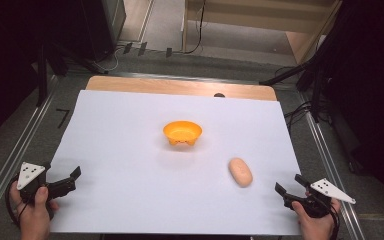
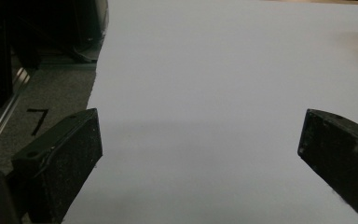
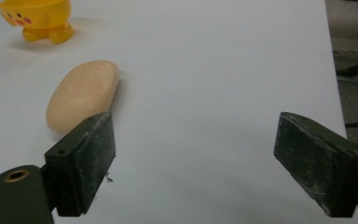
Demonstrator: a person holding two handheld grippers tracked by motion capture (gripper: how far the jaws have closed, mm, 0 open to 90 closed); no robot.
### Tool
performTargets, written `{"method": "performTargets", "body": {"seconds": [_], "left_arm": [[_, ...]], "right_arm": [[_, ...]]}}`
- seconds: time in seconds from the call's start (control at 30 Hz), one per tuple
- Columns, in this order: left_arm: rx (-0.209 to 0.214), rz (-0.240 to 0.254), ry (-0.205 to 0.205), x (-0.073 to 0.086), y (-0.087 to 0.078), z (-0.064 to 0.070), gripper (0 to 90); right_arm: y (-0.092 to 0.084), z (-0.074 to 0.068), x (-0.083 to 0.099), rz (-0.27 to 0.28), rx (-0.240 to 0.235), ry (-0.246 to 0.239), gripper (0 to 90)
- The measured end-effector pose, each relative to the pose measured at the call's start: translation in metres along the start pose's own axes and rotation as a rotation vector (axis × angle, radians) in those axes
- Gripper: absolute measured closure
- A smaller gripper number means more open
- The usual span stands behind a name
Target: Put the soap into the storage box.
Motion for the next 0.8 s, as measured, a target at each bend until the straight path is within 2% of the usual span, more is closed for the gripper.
{"method": "performTargets", "body": {"seconds": [0.2,0.3,0.33,0.37,0.4,0.43,0.53,0.57,0.6,0.63,0.67,0.73,0.77,0.8], "left_arm": [[-0.002,0.001,0.000,0.000,0.000,0.000,0.5],[-0.003,0.001,-0.002,0.000,0.000,0.000,0.5],[-0.004,0.000,-0.002,0.000,0.000,0.000,0.4],[-0.004,0.000,-0.002,0.000,0.000,0.000,0.5],[-0.003,0.000,-0.002,0.000,0.000,0.000,0.4],[-0.003,0.001,-0.002,0.000,0.000,0.000,0.5],[-0.003,0.008,-0.005,0.000,-0.001,-0.001,0.5],[-0.002,0.011,-0.007,0.000,-0.001,-0.001,0.5],[-0.001,0.013,-0.009,0.000,-0.001,-0.001,0.5],[0.000,0.011,-0.010,0.000,-0.001,-0.001,0.5],[0.000,0.011,-0.010,0.000,-0.001,-0.001,0.5],[-0.001,0.011,-0.008,0.000,-0.001,-0.001,0.5],[-0.001,0.010,-0.008,0.000,-0.001,-0.001,0.5],[0.000,0.011,-0.008,0.000,-0.001,-0.001,0.5]], "right_arm": [[0.005,-0.003,0.001,-0.063,0.028,-0.045,9.5],[0.008,-0.004,0.001,-0.088,0.024,-0.029,9.4],[0.009,-0.002,0.002,-0.121,0.056,-0.021,14.1],[0.009,-0.002,0.002,-0.121,0.056,-0.021,14.1],[0.011,0.001,0.005,-0.175,0.118,-0.041,15.0],[0.012,0.001,0.006,-0.188,0.129,-0.055,16.4],[0.012,-0.002,0.005,-0.194,0.108,-0.044,20.1],[0.012,-0.004,0.003,-0.200,0.114,-0.063,23.2],[0.012,-0.004,0.003,-0.200,0.114,-0.063,23.2],[0.012,-0.006,0.000,-0.205,0.127,-0.102,24.9],[0.012,-0.006,0.000,-0.205,0.127,-0.102,24.9],[0.013,-0.006,-0.003,-0.211,0.162,-0.133,24.8],[0.013,-0.005,-0.004,-0.221,0.189,-0.154,26.4],[0.014,-0.005,-0.005,-0.228,0.191,-0.163,30.4]]}}
Point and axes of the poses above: each handheld gripper's, and its own axes: y roughly forward along the jaws, x roughly out of its underside, z roughly to its right, the point moved 7 cm from there along y, roughly forward along the jaws, and after that the axes turned 5 degrees about x, right-handed, at the moved point
